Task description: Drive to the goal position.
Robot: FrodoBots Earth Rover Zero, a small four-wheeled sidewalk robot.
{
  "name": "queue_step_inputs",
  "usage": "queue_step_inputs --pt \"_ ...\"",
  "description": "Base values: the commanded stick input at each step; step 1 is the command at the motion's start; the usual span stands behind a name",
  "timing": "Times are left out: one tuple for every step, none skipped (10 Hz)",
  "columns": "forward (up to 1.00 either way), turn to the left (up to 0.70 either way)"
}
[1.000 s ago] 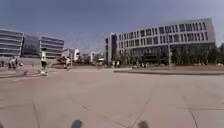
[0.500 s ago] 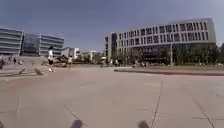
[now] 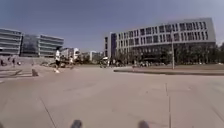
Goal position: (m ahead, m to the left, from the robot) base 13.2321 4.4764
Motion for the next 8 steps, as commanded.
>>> queue_step_inputs --pt "0.70 0.00" --pt "0.70 0.00" --pt "0.70 0.09" --pt "0.70 0.18" --pt "0.70 0.35" --pt "0.70 0.34" --pt "0.70 0.31" --pt "0.70 0.28"
